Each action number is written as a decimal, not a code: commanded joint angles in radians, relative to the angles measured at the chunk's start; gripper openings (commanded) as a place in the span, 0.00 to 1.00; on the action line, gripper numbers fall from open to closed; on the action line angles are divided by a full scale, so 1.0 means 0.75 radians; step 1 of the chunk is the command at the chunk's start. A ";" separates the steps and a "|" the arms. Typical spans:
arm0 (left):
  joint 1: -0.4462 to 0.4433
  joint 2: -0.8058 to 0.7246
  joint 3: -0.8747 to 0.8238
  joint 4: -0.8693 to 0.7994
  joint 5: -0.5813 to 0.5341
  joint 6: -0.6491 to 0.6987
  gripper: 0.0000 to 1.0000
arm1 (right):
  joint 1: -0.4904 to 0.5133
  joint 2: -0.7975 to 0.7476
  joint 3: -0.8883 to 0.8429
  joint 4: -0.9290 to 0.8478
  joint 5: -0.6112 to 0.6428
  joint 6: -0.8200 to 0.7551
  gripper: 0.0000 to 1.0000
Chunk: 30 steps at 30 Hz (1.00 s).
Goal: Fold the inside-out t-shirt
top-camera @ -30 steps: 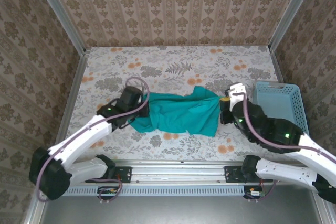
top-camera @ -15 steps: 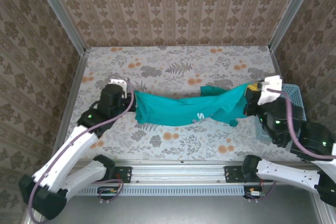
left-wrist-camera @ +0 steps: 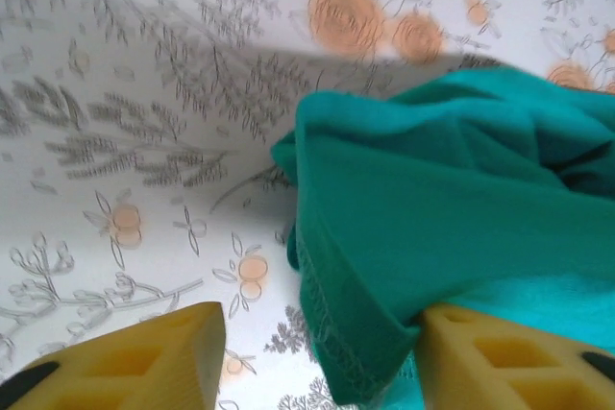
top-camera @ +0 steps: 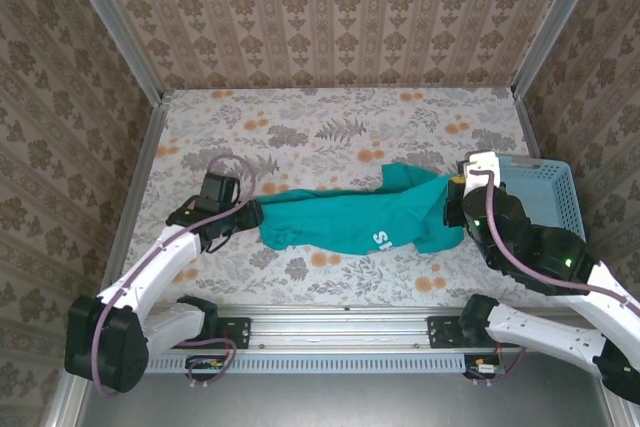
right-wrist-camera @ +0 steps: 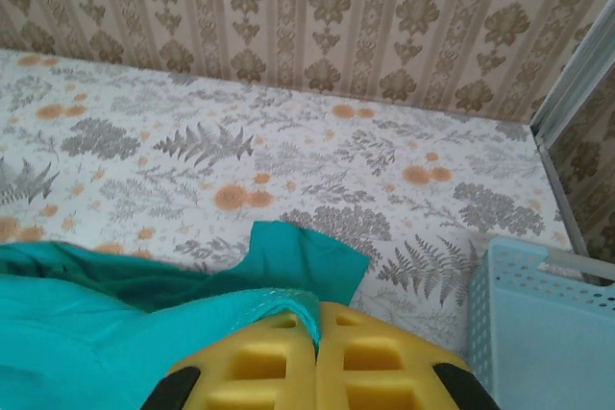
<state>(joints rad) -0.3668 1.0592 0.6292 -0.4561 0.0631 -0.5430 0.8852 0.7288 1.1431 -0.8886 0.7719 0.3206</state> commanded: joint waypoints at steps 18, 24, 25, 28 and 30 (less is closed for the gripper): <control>-0.055 0.048 -0.082 0.100 0.058 -0.186 0.32 | -0.039 -0.002 -0.063 0.020 -0.060 0.049 0.00; -0.057 -0.072 -0.187 0.014 0.054 -0.259 0.18 | -0.099 0.015 -0.037 -0.042 -0.040 0.081 0.00; -0.057 -0.101 -0.215 0.015 0.060 -0.268 0.17 | -0.104 0.016 -0.037 -0.041 -0.048 0.079 0.00; -0.055 -0.173 -0.261 -0.004 0.061 -0.281 0.14 | -0.108 0.016 -0.041 -0.024 -0.066 0.076 0.00; -0.055 -0.210 -0.270 -0.014 0.081 -0.280 0.13 | -0.111 0.026 -0.041 -0.023 -0.064 0.076 0.00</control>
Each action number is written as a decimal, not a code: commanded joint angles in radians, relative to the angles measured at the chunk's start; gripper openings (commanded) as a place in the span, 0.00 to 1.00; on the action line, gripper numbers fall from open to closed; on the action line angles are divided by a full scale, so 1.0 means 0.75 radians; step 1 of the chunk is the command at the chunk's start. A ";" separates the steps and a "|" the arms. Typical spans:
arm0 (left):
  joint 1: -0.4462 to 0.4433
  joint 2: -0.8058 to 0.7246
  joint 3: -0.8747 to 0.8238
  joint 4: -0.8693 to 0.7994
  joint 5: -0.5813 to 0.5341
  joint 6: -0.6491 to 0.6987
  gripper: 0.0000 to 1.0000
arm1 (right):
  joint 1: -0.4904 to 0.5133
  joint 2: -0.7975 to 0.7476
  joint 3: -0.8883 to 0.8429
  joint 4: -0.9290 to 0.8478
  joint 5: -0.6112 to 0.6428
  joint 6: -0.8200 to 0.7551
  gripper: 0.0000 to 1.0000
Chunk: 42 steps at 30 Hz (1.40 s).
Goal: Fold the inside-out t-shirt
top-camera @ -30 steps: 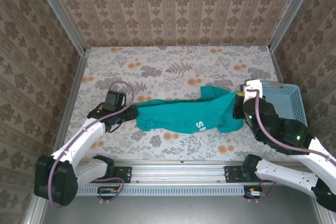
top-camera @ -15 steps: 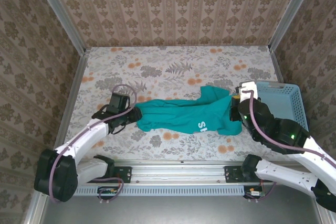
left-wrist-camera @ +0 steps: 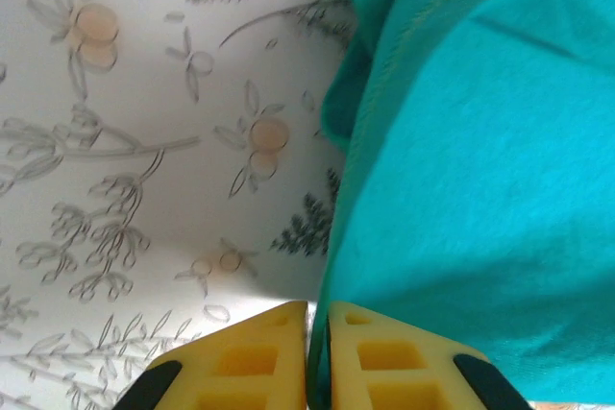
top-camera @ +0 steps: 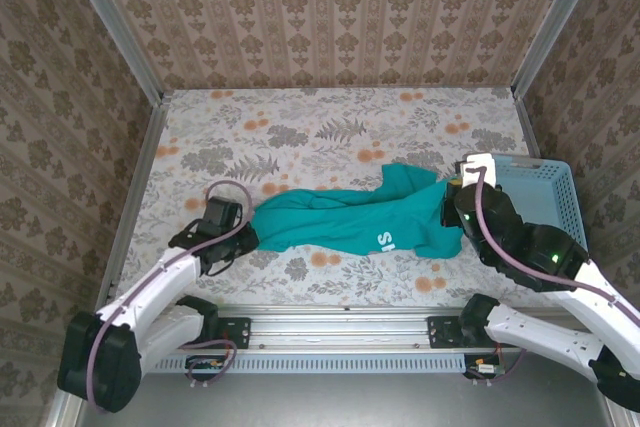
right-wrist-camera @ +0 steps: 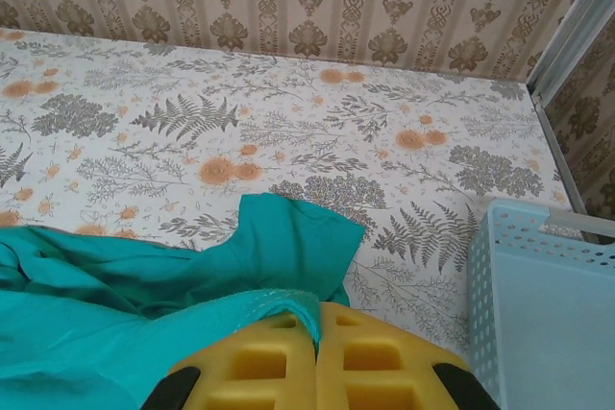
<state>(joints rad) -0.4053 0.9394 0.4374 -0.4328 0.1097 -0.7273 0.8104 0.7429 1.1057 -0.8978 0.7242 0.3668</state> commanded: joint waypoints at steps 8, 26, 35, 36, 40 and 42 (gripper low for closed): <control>-0.006 -0.113 -0.047 -0.091 0.060 -0.043 0.14 | -0.013 0.023 0.005 -0.034 0.029 0.032 0.00; -0.163 -0.014 -0.082 0.020 0.006 -0.214 0.34 | -0.015 0.002 -0.029 0.001 -0.039 0.038 0.00; -0.156 -0.175 -0.132 0.099 0.039 -0.354 0.45 | -0.015 -0.020 -0.055 -0.012 -0.037 0.048 0.00; -0.150 -0.195 -0.144 0.104 0.034 -0.370 0.46 | -0.016 -0.019 -0.057 -0.013 -0.039 0.048 0.00; -0.118 -0.222 -0.178 0.119 0.039 -0.412 0.47 | -0.016 -0.013 -0.065 -0.005 -0.045 0.050 0.00; -0.105 -0.201 -0.184 0.132 0.050 -0.415 0.47 | -0.016 -0.014 -0.066 -0.004 -0.047 0.051 0.00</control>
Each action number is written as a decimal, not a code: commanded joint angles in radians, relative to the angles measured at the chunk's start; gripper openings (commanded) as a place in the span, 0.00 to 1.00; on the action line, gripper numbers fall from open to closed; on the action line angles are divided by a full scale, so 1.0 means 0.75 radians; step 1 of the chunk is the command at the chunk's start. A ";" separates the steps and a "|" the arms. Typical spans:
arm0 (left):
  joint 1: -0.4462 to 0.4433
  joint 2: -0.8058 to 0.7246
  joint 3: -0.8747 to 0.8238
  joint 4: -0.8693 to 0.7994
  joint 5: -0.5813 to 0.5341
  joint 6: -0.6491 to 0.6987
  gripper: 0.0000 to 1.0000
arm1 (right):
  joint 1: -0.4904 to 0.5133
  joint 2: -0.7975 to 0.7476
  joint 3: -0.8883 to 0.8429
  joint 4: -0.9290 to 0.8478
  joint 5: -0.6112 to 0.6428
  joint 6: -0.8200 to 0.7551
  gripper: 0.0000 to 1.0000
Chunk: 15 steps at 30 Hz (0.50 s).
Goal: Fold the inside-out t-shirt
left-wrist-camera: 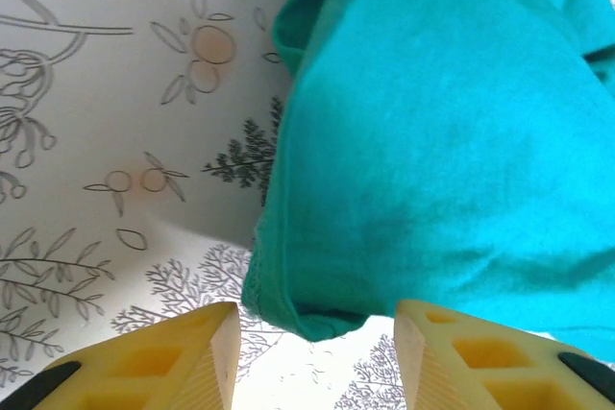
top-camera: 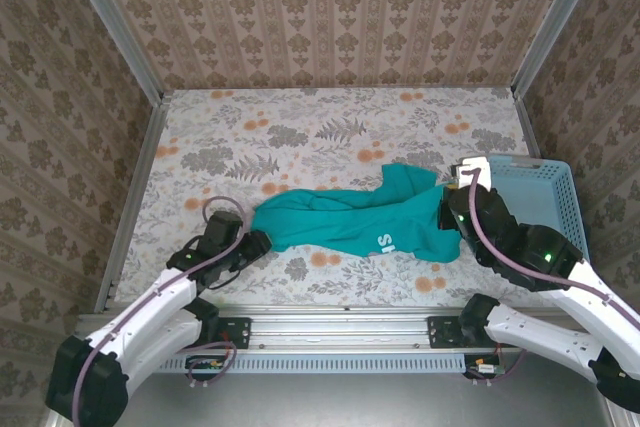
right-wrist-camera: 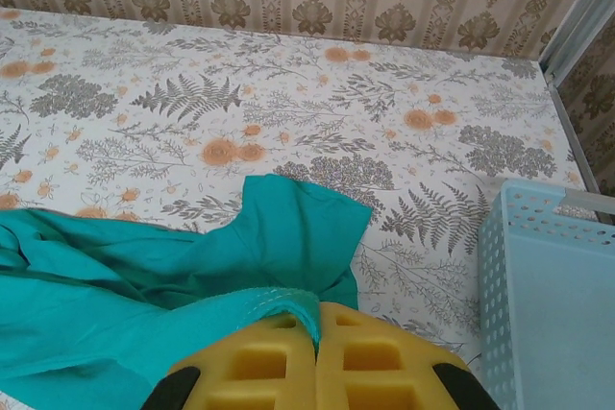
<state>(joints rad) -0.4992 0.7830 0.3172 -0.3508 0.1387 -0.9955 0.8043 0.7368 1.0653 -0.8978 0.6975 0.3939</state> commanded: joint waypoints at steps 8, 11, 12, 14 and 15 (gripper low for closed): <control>0.050 0.086 -0.051 0.102 0.055 -0.051 0.36 | -0.009 -0.008 -0.019 -0.012 -0.008 0.019 0.00; 0.052 0.088 -0.053 0.103 0.059 -0.046 0.30 | -0.010 -0.007 -0.019 -0.014 -0.004 0.020 0.00; 0.050 0.088 -0.055 0.097 0.059 -0.045 0.29 | -0.011 -0.007 -0.017 -0.016 -0.002 0.019 0.00; 0.050 0.089 -0.063 0.079 0.056 -0.047 0.27 | -0.014 -0.006 -0.013 -0.019 0.002 0.019 0.00; 0.050 0.087 -0.067 0.072 0.053 -0.046 0.26 | -0.015 -0.006 -0.011 -0.020 0.003 0.019 0.00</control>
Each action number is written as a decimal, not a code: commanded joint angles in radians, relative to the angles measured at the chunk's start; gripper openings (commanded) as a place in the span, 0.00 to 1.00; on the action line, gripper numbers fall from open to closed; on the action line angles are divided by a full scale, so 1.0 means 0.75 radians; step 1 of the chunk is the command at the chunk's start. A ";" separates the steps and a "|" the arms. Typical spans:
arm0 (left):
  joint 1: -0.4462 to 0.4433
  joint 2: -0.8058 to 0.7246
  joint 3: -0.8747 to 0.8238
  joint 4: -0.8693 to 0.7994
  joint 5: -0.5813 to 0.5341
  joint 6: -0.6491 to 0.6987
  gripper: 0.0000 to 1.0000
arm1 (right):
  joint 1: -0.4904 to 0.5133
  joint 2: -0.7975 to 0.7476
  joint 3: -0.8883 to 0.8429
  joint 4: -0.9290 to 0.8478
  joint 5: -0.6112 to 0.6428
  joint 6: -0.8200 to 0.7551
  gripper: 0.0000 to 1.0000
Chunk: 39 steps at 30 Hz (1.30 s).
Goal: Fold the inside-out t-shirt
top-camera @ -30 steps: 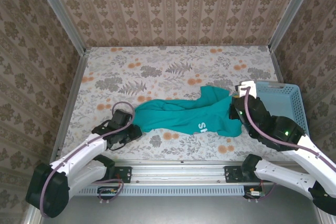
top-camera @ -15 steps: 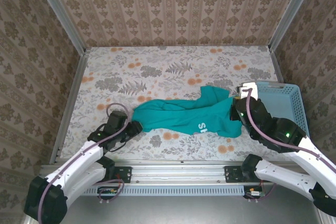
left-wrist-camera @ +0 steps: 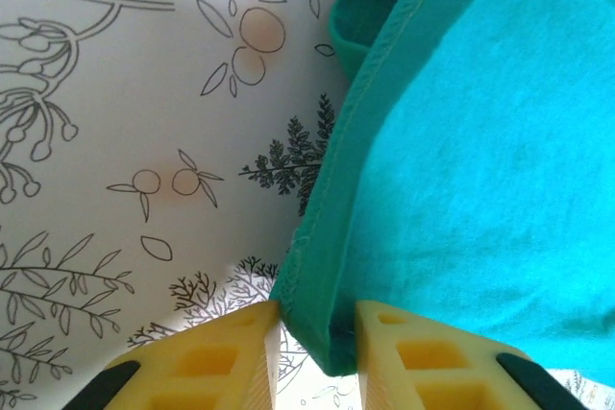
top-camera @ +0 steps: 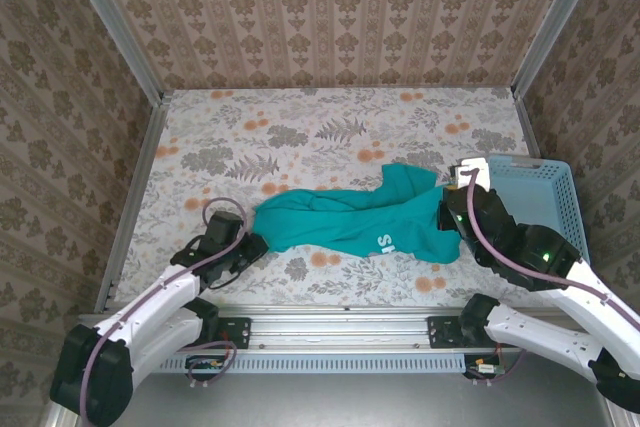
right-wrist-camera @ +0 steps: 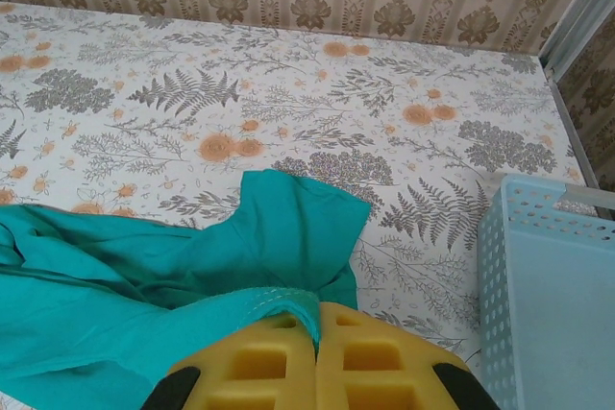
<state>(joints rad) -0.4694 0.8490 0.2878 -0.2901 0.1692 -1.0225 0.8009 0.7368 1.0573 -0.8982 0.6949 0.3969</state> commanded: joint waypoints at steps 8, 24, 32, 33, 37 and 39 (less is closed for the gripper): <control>0.050 -0.002 -0.037 -0.017 0.011 0.007 0.11 | -0.017 -0.003 0.006 -0.021 0.010 0.018 0.00; 0.518 0.171 1.199 -0.424 0.240 0.565 0.00 | -0.145 0.209 0.722 -0.104 0.088 -0.270 0.00; 0.520 -0.029 1.407 -0.341 0.334 0.615 0.00 | -0.145 0.089 1.114 -0.134 -0.161 -0.341 0.00; 0.521 -0.052 1.385 -0.340 0.326 0.614 0.00 | -0.145 0.080 1.115 -0.130 -0.184 -0.341 0.00; 0.520 -0.051 1.298 -0.378 0.262 0.613 0.00 | -0.145 0.114 1.043 -0.112 -0.186 -0.333 0.00; 0.521 0.016 1.277 -0.395 0.261 0.616 0.00 | -0.145 0.148 0.968 -0.078 -0.140 -0.341 0.00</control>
<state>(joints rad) -0.0834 0.7918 1.2827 -0.5350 0.3878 -0.5888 0.6971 0.7727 1.8542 -0.9646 0.5896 0.1715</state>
